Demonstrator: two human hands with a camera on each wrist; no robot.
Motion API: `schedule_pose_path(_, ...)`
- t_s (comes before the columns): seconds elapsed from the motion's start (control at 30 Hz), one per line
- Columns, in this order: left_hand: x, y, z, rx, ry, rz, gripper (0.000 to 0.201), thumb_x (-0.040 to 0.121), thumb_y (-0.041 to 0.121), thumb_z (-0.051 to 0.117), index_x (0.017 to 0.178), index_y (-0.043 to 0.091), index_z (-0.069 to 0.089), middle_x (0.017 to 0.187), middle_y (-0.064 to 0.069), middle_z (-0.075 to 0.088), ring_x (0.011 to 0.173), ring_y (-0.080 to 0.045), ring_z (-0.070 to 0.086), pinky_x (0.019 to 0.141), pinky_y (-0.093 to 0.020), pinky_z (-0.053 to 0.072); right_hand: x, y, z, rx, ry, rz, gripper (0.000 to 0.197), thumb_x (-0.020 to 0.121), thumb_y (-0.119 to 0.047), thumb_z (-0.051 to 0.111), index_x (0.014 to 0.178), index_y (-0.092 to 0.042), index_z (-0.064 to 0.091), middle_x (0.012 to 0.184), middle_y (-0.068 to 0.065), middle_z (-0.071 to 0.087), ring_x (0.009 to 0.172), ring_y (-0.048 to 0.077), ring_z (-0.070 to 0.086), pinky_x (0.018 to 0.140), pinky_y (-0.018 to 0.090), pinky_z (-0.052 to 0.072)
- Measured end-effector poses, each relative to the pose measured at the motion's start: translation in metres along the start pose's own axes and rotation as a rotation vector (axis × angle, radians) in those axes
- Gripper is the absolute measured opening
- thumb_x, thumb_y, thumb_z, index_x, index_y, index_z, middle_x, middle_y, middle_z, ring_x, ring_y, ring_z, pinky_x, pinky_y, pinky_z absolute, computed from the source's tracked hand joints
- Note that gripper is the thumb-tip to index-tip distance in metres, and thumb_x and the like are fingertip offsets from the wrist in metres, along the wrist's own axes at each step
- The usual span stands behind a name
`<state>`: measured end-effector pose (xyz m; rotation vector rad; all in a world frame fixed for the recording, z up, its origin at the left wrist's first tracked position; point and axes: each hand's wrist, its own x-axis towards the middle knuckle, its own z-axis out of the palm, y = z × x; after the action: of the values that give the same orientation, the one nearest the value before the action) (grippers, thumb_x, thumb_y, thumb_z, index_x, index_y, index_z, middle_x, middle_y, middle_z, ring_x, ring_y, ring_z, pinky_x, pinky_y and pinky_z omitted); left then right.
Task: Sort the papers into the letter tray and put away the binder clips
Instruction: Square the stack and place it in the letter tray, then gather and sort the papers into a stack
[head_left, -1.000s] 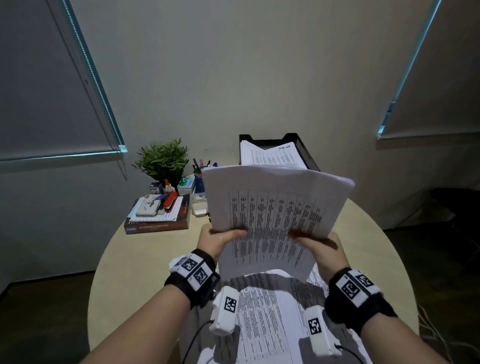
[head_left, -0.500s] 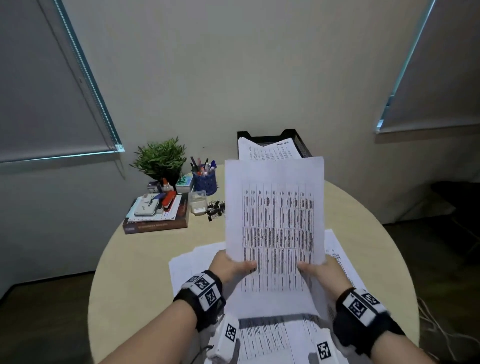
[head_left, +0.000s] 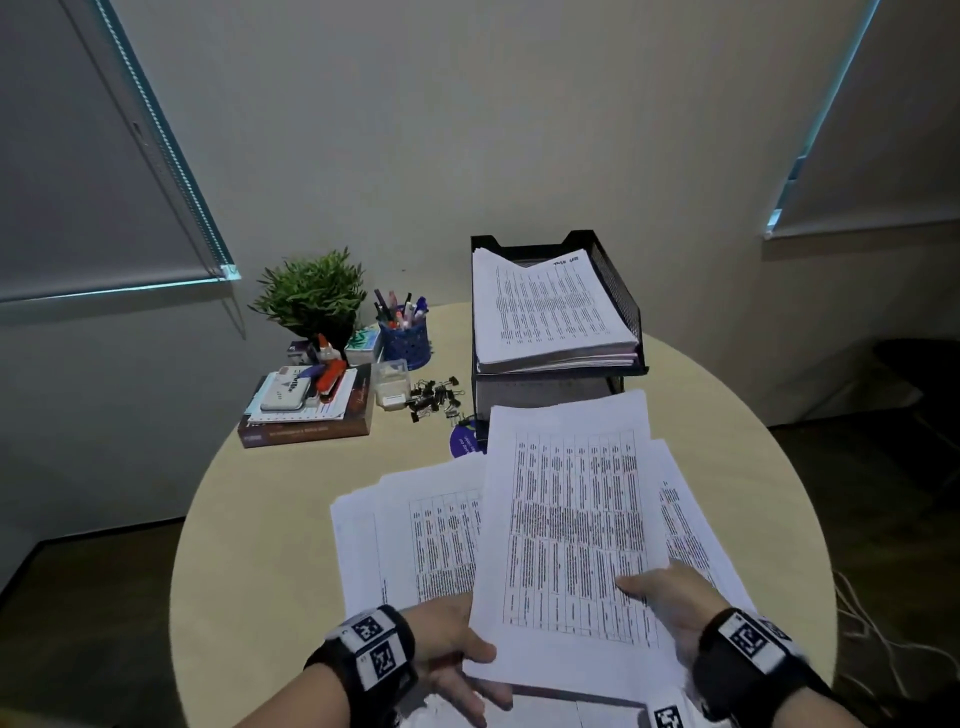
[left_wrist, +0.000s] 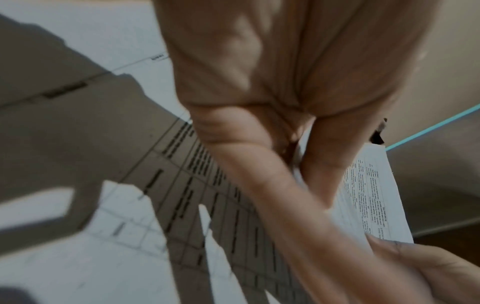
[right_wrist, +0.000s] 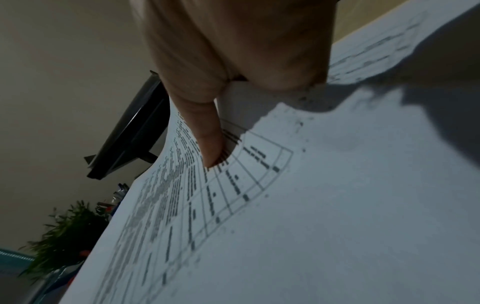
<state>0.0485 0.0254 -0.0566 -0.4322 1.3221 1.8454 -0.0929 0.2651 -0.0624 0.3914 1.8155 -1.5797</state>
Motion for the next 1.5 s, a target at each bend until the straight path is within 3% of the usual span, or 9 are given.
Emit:
schedule_pose_path(0.2,0.006,0.032,-0.013,-0.025,0.326,0.103,0.053,0.092,-0.014,0.036,0.133,0.019,0.041,0.113,-0.008,0.062,0.079,-0.026,0.072,0.066,-0.03,0.06,0.006,-0.063,0.003,0.007,-0.143,-0.089,0.037,0.085,0.016,0.051,0.121,0.009,0.053,0.12,0.026,0.061,0.101,0.035,0.061,0.099,0.044,0.044)
schedule_pose_path(0.37,0.014,0.079,-0.022,-0.062,0.426,0.198,0.059,0.091,-0.018,0.035,0.139,0.017,0.039,0.141,-0.01,0.047,0.11,-0.031,0.058,0.065,-0.026,0.059,0.023,-0.083,-0.001,-0.021,-0.287,-0.043,0.04,0.085,0.019,0.039,0.117,0.0,0.054,0.113,0.024,0.064,0.095,0.035,0.062,0.063,0.036,0.059)
schedule_pose_path(0.6,0.056,0.139,-0.056,-0.124,0.517,0.271,0.052,0.09,-0.019,0.035,0.13,0.012,0.046,0.124,-0.01,0.055,0.113,-0.031,0.058,0.06,-0.024,0.059,0.077,-0.125,-0.002,0.0,-0.125,-0.043,0.018,0.086,0.016,0.05,0.104,0.015,0.052,0.13,0.036,0.045,0.103,0.036,0.057,0.051,0.028,0.058)
schedule_pose_path(0.73,0.083,0.166,-0.085,0.031,0.652,0.327,0.028,0.084,-0.01,0.053,0.1,0.013,0.057,0.086,-0.013,0.061,0.071,-0.021,0.057,0.046,-0.022,0.047,0.107,-0.15,0.007,0.094,-0.035,-0.106,0.017,0.087,0.02,0.046,0.082,0.006,0.056,0.089,0.021,0.058,0.069,0.023,0.06,0.044,0.021,0.055)
schedule_pose_path(0.83,0.103,0.182,-0.103,-0.067,0.881,0.429,0.03,0.079,-0.013,0.062,0.068,0.009,0.045,0.045,-0.005,0.052,0.044,-0.017,0.056,0.046,-0.025,0.052,0.133,-0.164,0.013,0.212,0.037,-0.146,0.023,0.086,0.022,0.043,0.08,0.002,0.054,0.081,0.012,0.052,0.074,0.03,0.058,0.049,0.022,0.057)
schedule_pose_path(1.03,0.13,0.19,-0.116,0.207,1.219,0.342,0.041,0.071,-0.009,0.06,0.051,0.016,0.035,0.053,-0.006,0.047,0.055,-0.03,0.066,0.055,-0.042,0.059,0.175,-0.163,0.026,0.187,0.176,-0.203,0.023,0.079,0.022,0.047,0.094,0.012,0.061,0.076,0.016,0.061,0.066,0.029,0.062,0.053,0.024,0.057)
schedule_pose_path(1.17,0.125,0.188,-0.112,0.565,1.322,0.164,0.035,0.076,0.022,0.066,0.056,0.017,0.037,0.058,-0.001,0.049,0.064,-0.026,0.054,0.054,-0.026,0.041,0.169,-0.166,0.025,-0.223,0.296,-0.239,0.005,0.08,0.003,0.062,0.076,0.004,0.064,0.038,-0.003,0.058,0.046,0.013,0.064,0.032,0.011,0.038)
schedule_pose_path(1.3,0.107,0.178,-0.102,0.505,1.331,0.172,0.038,0.079,0.041,0.065,0.068,0.017,0.038,0.063,0.0,0.051,0.067,-0.024,0.052,0.057,-0.027,0.035,0.158,-0.161,0.016,-0.386,0.341,-0.36,0.019,0.081,-0.021,0.069,0.073,-0.009,0.057,0.055,0.009,0.066,0.054,0.027,0.064,0.058,0.037,0.058)
schedule_pose_path(1.5,0.075,0.124,-0.081,0.601,1.23,0.182,0.027,0.08,0.029,0.068,0.09,0.015,0.047,0.088,0.0,0.059,0.088,-0.024,0.058,0.074,-0.028,0.042,0.111,-0.119,-0.022,-0.673,0.128,-0.298,0.024,0.082,-0.029,0.068,0.088,-0.013,0.051,0.088,0.005,0.061,0.082,0.025,0.059,0.073,0.035,0.049)
